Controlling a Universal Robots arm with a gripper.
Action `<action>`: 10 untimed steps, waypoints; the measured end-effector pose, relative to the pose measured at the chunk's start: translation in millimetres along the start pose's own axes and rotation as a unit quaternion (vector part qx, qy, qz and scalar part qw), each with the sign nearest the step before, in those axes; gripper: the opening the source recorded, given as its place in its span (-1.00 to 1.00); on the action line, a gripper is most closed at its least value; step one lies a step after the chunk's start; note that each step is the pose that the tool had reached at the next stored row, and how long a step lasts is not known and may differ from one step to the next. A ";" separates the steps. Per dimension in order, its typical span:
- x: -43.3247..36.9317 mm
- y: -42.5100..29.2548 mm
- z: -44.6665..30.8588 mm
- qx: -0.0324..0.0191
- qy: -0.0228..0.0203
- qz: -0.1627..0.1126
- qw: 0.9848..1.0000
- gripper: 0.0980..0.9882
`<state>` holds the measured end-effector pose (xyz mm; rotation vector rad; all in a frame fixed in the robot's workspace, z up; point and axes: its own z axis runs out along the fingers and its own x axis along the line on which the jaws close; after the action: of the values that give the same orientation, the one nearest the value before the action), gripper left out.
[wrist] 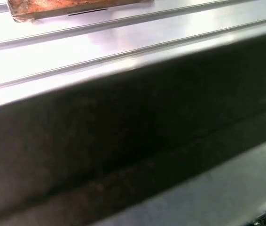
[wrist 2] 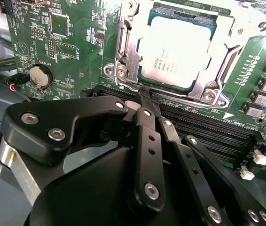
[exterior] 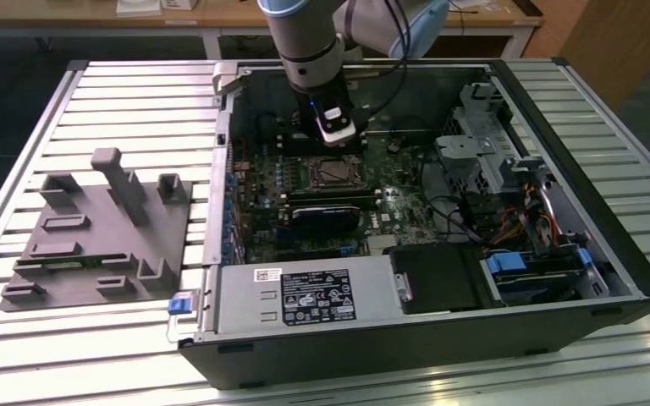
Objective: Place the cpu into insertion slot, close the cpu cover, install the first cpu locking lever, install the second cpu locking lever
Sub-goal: 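Install the first cpu locking lever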
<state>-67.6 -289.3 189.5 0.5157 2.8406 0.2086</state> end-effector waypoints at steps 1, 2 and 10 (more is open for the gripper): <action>0.0 0.0 0.1 -0.001 0.000 0.000 1.000 -0.98; 0.1 0.0 0.2 -0.002 0.001 0.001 1.000 -0.98; 0.1 0.0 0.4 -0.005 0.002 0.002 1.000 -0.98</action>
<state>-67.5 -289.2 189.2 0.5180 2.8407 0.2252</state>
